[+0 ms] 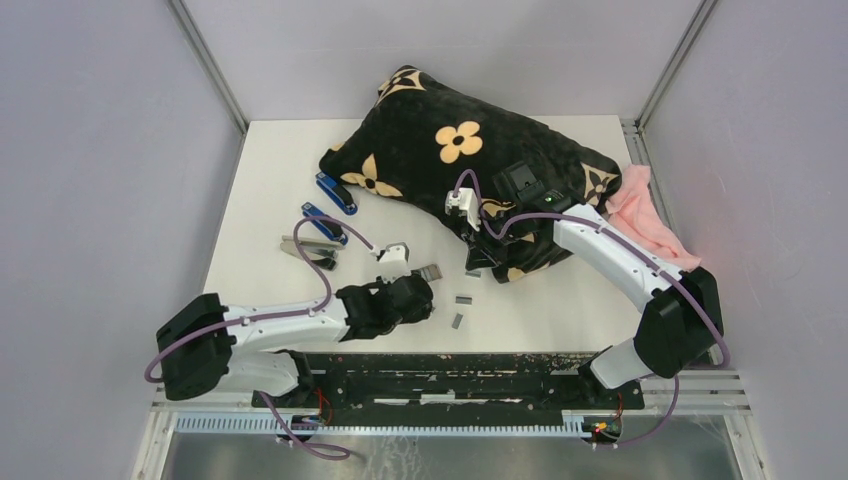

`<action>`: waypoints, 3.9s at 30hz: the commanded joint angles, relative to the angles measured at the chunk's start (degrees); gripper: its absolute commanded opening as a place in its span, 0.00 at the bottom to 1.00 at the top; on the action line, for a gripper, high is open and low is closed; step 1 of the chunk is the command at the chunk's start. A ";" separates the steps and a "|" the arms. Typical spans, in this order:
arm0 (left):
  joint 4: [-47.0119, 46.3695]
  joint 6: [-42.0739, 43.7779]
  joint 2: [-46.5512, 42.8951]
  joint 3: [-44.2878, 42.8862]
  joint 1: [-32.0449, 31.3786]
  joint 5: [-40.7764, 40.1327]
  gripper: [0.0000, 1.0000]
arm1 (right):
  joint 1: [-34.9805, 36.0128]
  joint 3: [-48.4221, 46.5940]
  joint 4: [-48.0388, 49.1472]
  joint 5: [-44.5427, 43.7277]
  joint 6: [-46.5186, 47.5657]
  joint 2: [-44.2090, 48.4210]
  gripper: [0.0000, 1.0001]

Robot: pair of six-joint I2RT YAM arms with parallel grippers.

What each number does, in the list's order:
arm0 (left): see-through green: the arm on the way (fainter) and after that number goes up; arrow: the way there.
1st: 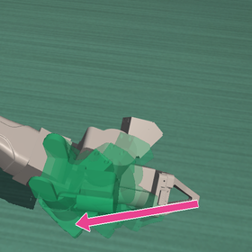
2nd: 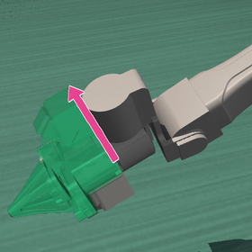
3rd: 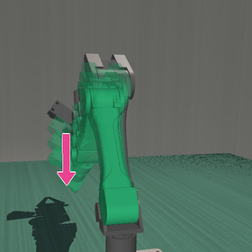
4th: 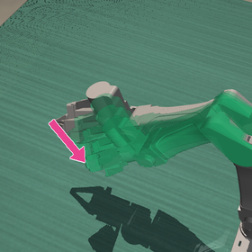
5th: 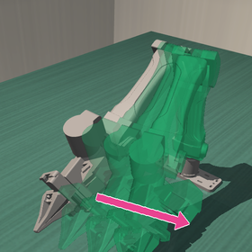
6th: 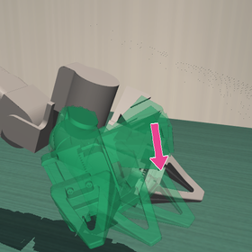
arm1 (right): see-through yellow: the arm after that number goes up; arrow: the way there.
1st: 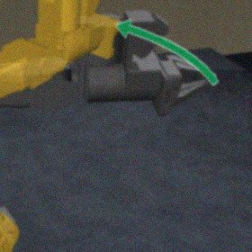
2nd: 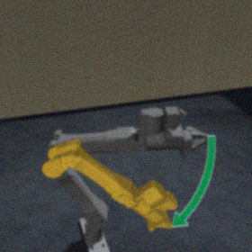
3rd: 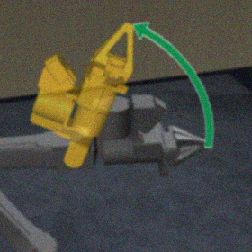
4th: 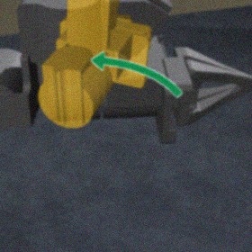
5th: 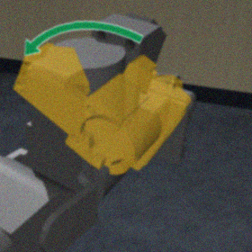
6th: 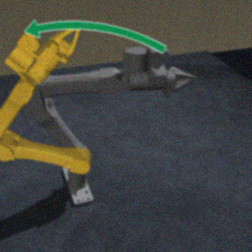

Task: Unload the staples from the stapler
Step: Adjust the staple at the center of the board, then pick up the staple from the center of the board.

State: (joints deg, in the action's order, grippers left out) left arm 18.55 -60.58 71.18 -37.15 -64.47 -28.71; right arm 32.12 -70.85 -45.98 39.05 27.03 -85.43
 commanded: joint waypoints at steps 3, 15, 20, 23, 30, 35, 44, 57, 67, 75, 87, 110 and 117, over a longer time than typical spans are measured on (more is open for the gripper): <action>7.61 -12.60 5.93 -6.41 -0.64 -6.44 0.53 | -0.31 -0.36 2.19 1.30 -0.63 1.53 0.23; 11.44 -15.24 16.93 -14.42 -1.44 -6.98 0.53 | -0.42 -0.17 2.38 1.01 -0.63 1.51 0.23; 14.36 -14.67 21.54 -18.22 -1.45 -7.12 0.53 | -0.39 -0.05 2.54 0.85 -0.49 1.83 0.24; 15.15 -14.65 23.85 -19.24 -1.45 -6.53 0.53 | -0.48 0.01 2.49 0.77 -0.40 1.93 0.23; 15.89 -14.66 26.43 -20.58 -1.45 -6.16 0.53 | -0.51 0.21 2.68 0.68 -0.38 2.24 0.23; 16.92 -14.41 27.77 -21.63 -1.37 -6.17 0.52 | -0.50 0.27 2.77 0.60 -0.37 2.37 0.23; 17.80 -13.06 25.82 -19.97 -1.37 -5.91 0.45 | -0.65 0.39 2.82 0.55 -0.34 2.59 0.23; 14.52 -7.18 21.97 -14.24 -1.21 -6.06 0.38 | -0.64 0.41 2.91 0.59 -0.41 2.95 0.23; 11.92 2.86 19.90 -12.06 -1.34 -6.54 0.40 | -0.57 0.47 2.99 0.59 -0.48 3.26 0.23; -3.87 15.95 1.94 -0.16 -1.58 -0.65 0.56 | -0.72 0.47 2.94 0.68 -0.45 3.38 0.23; -21.44 17.83 -12.22 11.57 0.24 -0.56 0.85 | -0.92 0.09 2.61 2.15 -1.09 3.35 0.23; -5.06 17.16 4.41 0.77 3.03 4.62 0.78 | -1.25 0.16 2.64 2.35 -1.09 2.31 0.23; -4.87 22.52 7.17 -0.56 3.12 4.54 0.62 | -1.22 0.21 2.63 2.35 -1.00 2.20 0.23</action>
State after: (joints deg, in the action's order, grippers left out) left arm 13.82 -43.00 78.11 -35.31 -61.56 -23.42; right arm 31.05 -70.37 -44.64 40.10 26.22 -84.36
